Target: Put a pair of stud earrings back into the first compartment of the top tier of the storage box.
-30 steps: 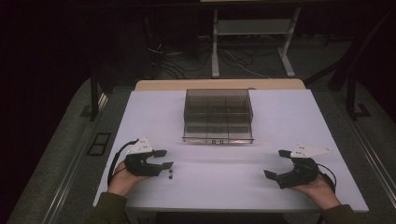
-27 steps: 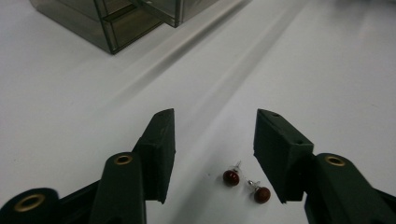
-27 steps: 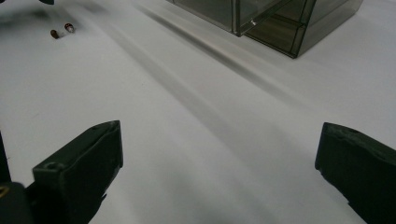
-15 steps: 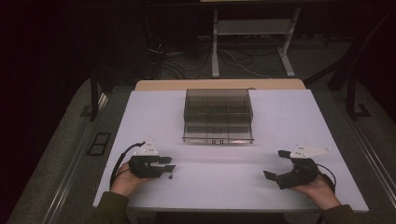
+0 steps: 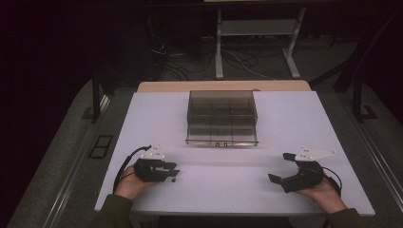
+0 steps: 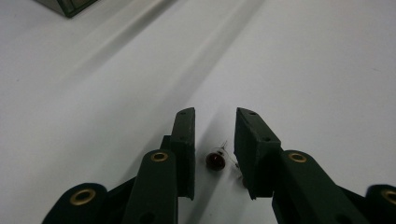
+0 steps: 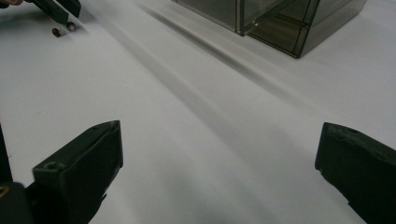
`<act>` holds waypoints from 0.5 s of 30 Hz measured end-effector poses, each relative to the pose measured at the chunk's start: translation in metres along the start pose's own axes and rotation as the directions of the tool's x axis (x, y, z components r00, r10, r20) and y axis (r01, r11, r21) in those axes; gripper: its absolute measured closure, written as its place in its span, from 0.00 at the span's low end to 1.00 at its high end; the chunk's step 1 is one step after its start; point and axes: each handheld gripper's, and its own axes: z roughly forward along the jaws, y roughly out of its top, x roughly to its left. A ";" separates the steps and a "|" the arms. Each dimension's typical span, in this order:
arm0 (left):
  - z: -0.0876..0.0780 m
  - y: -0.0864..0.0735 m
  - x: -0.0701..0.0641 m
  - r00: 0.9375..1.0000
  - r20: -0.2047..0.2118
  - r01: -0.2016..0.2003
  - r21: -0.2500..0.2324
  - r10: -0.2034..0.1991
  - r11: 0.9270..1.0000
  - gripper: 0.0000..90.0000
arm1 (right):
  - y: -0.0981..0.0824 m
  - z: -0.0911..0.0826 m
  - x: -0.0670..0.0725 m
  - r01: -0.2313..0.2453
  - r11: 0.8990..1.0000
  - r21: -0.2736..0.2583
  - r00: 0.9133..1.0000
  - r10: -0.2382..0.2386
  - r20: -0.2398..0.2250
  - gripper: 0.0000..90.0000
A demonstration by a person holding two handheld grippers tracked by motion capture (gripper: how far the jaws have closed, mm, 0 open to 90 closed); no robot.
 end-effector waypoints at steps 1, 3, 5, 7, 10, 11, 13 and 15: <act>0.001 0.000 0.000 1.000 -0.001 0.002 0.005 -0.001 1.000 0.76 | 0.000 0.000 0.000 0.001 1.000 0.000 1.000 -0.001 0.000 0.00; 0.002 0.000 0.000 1.000 0.001 0.003 0.015 -0.003 1.000 0.77 | 0.000 0.000 0.000 0.001 1.000 0.000 1.000 -0.001 0.001 0.00; 0.003 0.000 0.000 1.000 0.000 0.004 0.019 -0.004 1.000 0.79 | 0.000 0.000 0.000 0.000 1.000 0.000 1.000 0.000 0.001 0.00; 0.003 0.000 0.001 1.000 0.000 0.010 0.023 -0.010 1.000 0.80 | 0.000 0.000 0.000 0.001 1.000 0.000 1.000 -0.001 0.000 0.00; 0.004 -0.001 0.001 1.000 0.003 0.010 0.028 -0.011 1.000 0.81 | 0.000 0.000 0.000 0.002 1.000 0.001 1.000 -0.002 -0.001 0.00; 0.004 -0.001 0.001 1.000 0.005 0.012 0.029 -0.012 1.000 0.81 | 0.000 0.000 0.000 0.002 1.000 0.001 1.000 -0.002 -0.001 0.00; 0.004 -0.001 0.001 1.000 0.004 0.013 0.033 -0.013 0.999 0.82 | 0.000 0.000 0.000 0.001 1.000 0.001 1.000 -0.001 0.000 0.00; 0.004 -0.001 0.002 1.000 0.003 0.013 0.039 -0.013 0.999 0.83 | 0.000 0.000 0.000 0.001 1.000 0.001 1.000 -0.001 0.000 0.00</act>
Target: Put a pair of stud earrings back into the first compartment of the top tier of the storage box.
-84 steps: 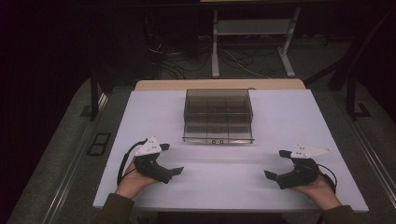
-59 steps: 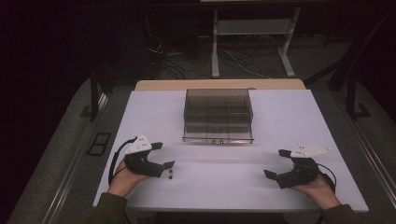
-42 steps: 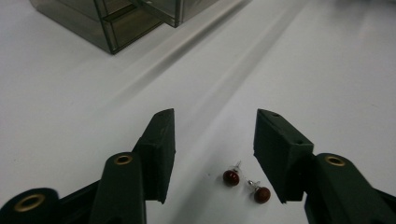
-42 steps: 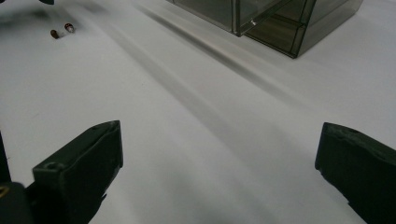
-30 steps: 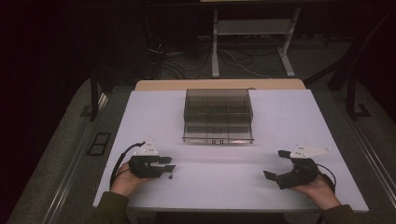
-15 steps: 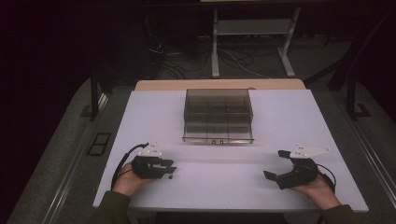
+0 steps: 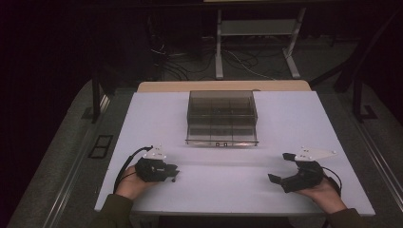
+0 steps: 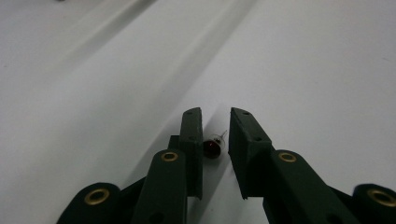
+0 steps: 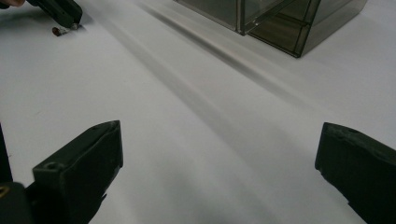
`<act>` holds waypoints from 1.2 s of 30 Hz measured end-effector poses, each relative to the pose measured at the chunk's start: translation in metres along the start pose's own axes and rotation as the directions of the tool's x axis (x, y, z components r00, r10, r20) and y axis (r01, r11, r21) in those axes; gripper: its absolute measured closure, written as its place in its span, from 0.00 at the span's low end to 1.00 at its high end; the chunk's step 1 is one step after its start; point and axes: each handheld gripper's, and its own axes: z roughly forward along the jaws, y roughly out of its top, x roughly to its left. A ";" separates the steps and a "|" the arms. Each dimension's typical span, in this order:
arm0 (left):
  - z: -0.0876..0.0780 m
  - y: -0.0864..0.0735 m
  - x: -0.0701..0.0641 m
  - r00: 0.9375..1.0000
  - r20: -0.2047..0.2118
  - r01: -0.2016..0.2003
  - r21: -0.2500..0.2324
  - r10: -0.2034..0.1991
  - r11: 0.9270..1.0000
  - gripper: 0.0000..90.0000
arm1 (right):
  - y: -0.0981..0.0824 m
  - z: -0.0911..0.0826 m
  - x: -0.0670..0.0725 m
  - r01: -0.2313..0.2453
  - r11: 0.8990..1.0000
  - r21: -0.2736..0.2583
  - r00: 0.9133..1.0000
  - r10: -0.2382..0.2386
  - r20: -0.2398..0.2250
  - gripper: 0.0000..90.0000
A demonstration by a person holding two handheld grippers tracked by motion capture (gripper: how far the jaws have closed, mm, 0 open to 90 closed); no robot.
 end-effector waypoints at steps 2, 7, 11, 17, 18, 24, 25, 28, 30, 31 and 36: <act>0.000 0.000 0.001 1.000 0.000 0.001 0.004 -0.001 1.000 0.83 | 0.000 0.000 0.000 0.000 1.000 0.000 1.000 0.000 0.000 0.00; 0.002 0.000 0.000 1.000 0.003 -0.006 0.009 0.006 1.000 0.83 | 0.000 0.000 0.000 0.001 1.000 -0.001 1.000 -0.001 -0.001 0.00; 0.003 0.000 0.000 1.000 0.003 -0.003 0.016 0.003 1.000 0.85 | 0.000 0.000 0.000 0.001 1.000 -0.001 1.000 -0.001 0.000 0.00; 0.003 0.000 0.001 1.000 0.002 -0.001 0.014 0.001 1.000 0.86 | 0.000 0.000 0.000 0.004 1.000 -0.002 1.000 -0.004 -0.001 0.00; 0.003 0.000 0.001 1.000 0.003 0.000 0.014 -0.001 1.000 0.87 | 0.000 0.000 0.000 0.007 1.000 -0.004 1.000 -0.007 -0.001 0.00; 0.003 0.001 0.001 1.000 0.005 0.031 0.008 -0.031 1.000 0.87 | 0.000 0.000 0.000 0.007 1.000 -0.001 1.000 -0.007 0.002 0.00; 0.003 0.001 0.002 1.000 0.002 0.024 0.003 -0.024 1.000 0.87 | -0.001 0.001 0.000 0.007 1.000 0.002 1.000 -0.007 0.005 0.00; 0.001 0.002 0.003 0.999 -0.006 0.038 -0.004 -0.038 0.999 0.87 | -0.002 0.002 -0.001 0.011 1.000 0.004 1.000 -0.011 0.006 0.00; 0.000 0.002 0.002 0.998 -0.012 0.057 -0.012 -0.057 0.998 0.87 | -0.003 0.003 -0.001 0.004 1.000 0.010 1.000 -0.004 0.002 0.00; -0.001 0.002 0.002 0.998 -0.013 0.055 -0.013 -0.056 0.998 0.87 | -0.003 0.003 -0.002 -0.003 1.000 0.009 1.000 0.003 0.003 0.00; -0.005 0.003 0.003 0.997 -0.027 0.072 -0.037 -0.073 0.997 0.87 | -0.006 0.004 -0.002 -0.012 1.000 0.005 1.000 0.012 0.001 0.00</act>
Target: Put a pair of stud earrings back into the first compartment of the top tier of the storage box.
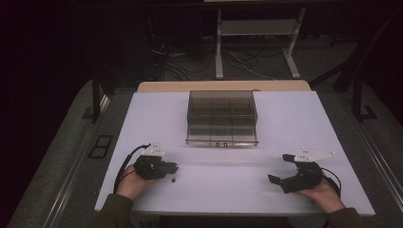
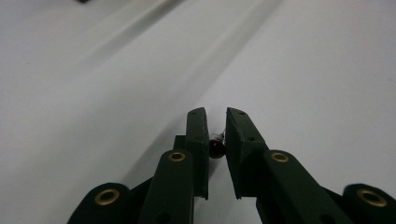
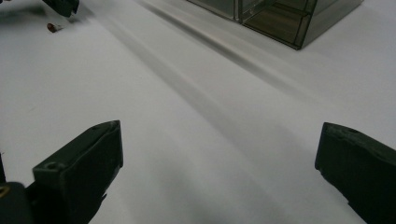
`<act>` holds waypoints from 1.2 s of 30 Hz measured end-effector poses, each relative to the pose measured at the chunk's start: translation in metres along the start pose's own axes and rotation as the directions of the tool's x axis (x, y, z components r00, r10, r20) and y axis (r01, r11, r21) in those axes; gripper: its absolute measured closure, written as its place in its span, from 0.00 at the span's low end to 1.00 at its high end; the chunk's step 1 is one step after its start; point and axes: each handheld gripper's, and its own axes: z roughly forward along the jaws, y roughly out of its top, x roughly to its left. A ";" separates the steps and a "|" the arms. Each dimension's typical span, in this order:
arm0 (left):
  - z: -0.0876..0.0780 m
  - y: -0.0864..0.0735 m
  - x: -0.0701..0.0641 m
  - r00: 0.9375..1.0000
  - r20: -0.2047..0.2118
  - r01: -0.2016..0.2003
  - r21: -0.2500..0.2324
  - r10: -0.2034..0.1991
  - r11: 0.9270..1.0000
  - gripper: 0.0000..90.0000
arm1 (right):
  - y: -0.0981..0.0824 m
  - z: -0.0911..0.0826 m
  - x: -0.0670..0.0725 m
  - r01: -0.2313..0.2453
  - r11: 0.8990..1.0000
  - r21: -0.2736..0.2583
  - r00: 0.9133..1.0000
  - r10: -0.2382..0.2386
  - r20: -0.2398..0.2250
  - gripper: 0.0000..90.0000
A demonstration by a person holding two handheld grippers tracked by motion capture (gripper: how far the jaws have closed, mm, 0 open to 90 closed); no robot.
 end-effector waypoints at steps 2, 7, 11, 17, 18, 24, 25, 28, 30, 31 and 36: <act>-0.002 0.000 0.001 1.000 -0.003 0.006 -0.011 -0.006 1.000 0.87 | -0.001 0.001 0.000 0.003 1.000 -0.006 1.000 -0.003 0.003 0.01; -0.006 0.002 0.000 1.000 -0.010 0.008 -0.035 -0.008 0.999 0.87 | -0.002 0.003 0.001 0.007 1.000 0.008 1.000 -0.007 0.005 0.01; -0.009 0.004 -0.001 1.000 -0.009 0.007 -0.053 -0.008 0.999 0.87 | -0.003 0.004 -0.001 -0.003 1.000 0.006 1.000 0.003 0.003 0.01; -0.012 0.008 0.000 1.000 -0.013 0.012 -0.075 -0.013 0.997 0.87 | -0.004 0.003 -0.002 -0.013 1.000 0.007 1.000 0.013 -0.004 0.00; -0.013 0.008 0.000 1.000 -0.014 0.015 -0.080 -0.016 0.997 0.87 | -0.004 0.003 -0.002 -0.013 1.000 0.004 1.000 0.013 -0.003 0.01; -0.017 0.012 0.002 1.000 -0.007 0.020 -0.107 -0.021 0.994 0.87 | -0.004 0.003 -0.002 -0.009 1.000 0.006 1.000 0.009 -0.002 0.01; -0.018 0.013 0.003 1.000 -0.005 0.021 -0.109 -0.021 0.994 0.87 | -0.004 0.003 -0.002 -0.010 1.000 0.005 1.000 0.010 -0.002 0.01; -0.021 0.016 0.003 1.000 -0.004 0.019 -0.128 -0.020 0.992 0.87 | -0.005 0.002 -0.002 -0.006 1.000 0.002 1.000 0.006 -0.004 0.00; -0.022 0.018 0.002 1.000 -0.003 0.017 -0.138 -0.017 0.990 0.87 | -0.004 0.002 -0.002 -0.008 1.000 0.003 1.000 0.008 0.000 0.00; -0.023 0.020 0.002 1.000 -0.001 0.012 -0.136 -0.013 0.991 0.87 | -0.004 0.002 -0.002 -0.008 1.000 0.002 1.000 0.008 0.001 0.00; -0.026 0.026 0.001 1.000 0.007 0.008 -0.154 -0.007 0.988 0.87 | -0.004 0.002 -0.002 -0.006 1.000 0.002 1.000 0.006 0.002 0.00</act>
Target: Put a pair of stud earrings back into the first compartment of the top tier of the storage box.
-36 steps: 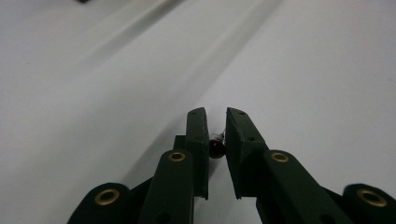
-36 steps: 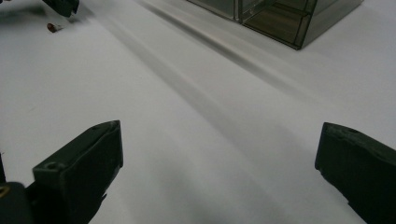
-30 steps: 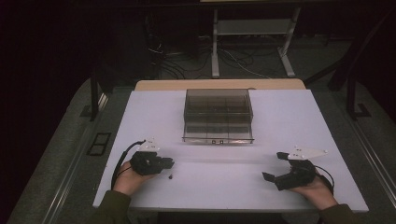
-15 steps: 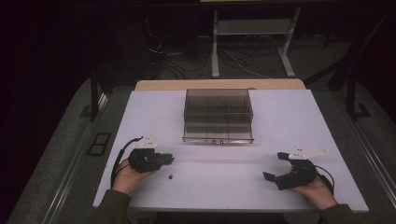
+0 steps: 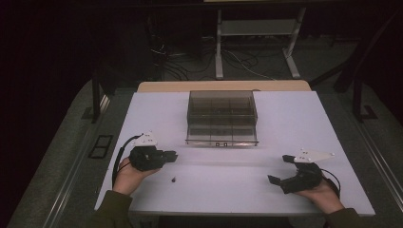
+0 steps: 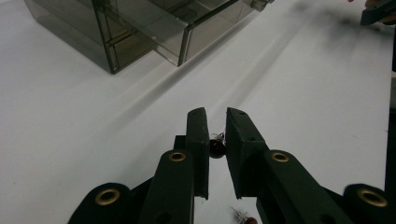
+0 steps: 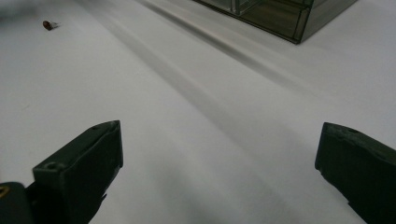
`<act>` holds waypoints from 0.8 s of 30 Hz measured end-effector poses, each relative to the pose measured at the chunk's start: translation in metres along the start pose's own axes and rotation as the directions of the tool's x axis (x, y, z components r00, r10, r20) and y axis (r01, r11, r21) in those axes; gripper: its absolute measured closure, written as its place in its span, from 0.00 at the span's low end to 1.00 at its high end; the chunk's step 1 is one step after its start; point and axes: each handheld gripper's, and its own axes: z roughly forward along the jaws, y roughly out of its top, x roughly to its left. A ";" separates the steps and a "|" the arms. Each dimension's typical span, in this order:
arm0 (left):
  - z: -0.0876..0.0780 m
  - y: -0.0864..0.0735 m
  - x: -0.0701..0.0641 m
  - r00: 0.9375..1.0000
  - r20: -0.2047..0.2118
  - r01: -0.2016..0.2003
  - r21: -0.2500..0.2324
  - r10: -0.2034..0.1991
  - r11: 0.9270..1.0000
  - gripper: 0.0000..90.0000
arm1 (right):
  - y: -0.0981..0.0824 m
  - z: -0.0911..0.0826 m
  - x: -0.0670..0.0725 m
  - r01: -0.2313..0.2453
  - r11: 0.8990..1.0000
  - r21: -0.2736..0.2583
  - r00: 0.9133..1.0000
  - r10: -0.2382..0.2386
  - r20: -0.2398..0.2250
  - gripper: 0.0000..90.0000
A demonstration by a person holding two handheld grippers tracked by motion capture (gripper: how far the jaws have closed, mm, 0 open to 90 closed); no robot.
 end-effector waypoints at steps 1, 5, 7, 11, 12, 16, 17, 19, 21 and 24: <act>-0.001 0.002 0.000 1.000 0.004 0.003 -0.008 -0.003 1.000 0.87 | 0.000 0.000 0.000 0.001 1.000 -0.001 1.000 -0.001 0.000 0.00; -0.004 0.010 -0.001 1.000 0.014 -0.010 -0.026 0.010 1.000 0.87 | 0.000 0.001 0.001 -0.001 1.000 0.002 1.000 0.001 -0.002 0.00; -0.005 0.013 -0.001 1.000 0.020 -0.004 -0.038 0.005 0.999 0.87 | 0.000 0.001 0.001 0.001 1.000 0.001 1.000 -0.001 -0.003 0.00; -0.006 0.020 -0.001 1.000 0.024 -0.006 -0.053 0.007 0.999 0.87 | 0.000 0.001 0.001 -0.001 1.000 0.001 1.000 0.001 -0.003 0.00; -0.006 0.022 -0.001 1.000 0.025 -0.006 -0.055 0.008 0.998 0.87 | 0.000 0.001 0.000 -0.002 1.000 0.003 1.000 0.002 -0.003 0.00; -0.004 0.029 0.000 0.999 0.033 -0.012 -0.064 0.014 0.998 0.87 | 0.000 0.002 0.000 -0.004 1.000 0.006 1.000 0.004 -0.003 0.00; -0.003 0.031 0.000 0.999 0.034 -0.014 -0.064 0.016 0.998 0.87 | 0.000 0.002 0.000 -0.005 1.000 0.006 1.000 0.005 -0.003 0.01; -0.001 0.035 0.001 0.999 0.035 -0.020 -0.065 0.023 0.998 0.87 | 0.000 0.002 0.000 -0.004 1.000 0.009 1.000 0.004 -0.001 0.00; 0.001 0.039 0.001 0.999 0.037 -0.026 -0.069 0.028 0.997 0.87 | 0.000 0.002 0.000 -0.002 1.000 0.011 1.000 0.002 0.000 0.01; 0.003 0.046 0.002 0.998 0.044 -0.033 -0.072 0.036 0.997 0.87 | 0.000 0.002 0.000 -0.002 1.000 0.010 1.000 0.002 0.001 0.00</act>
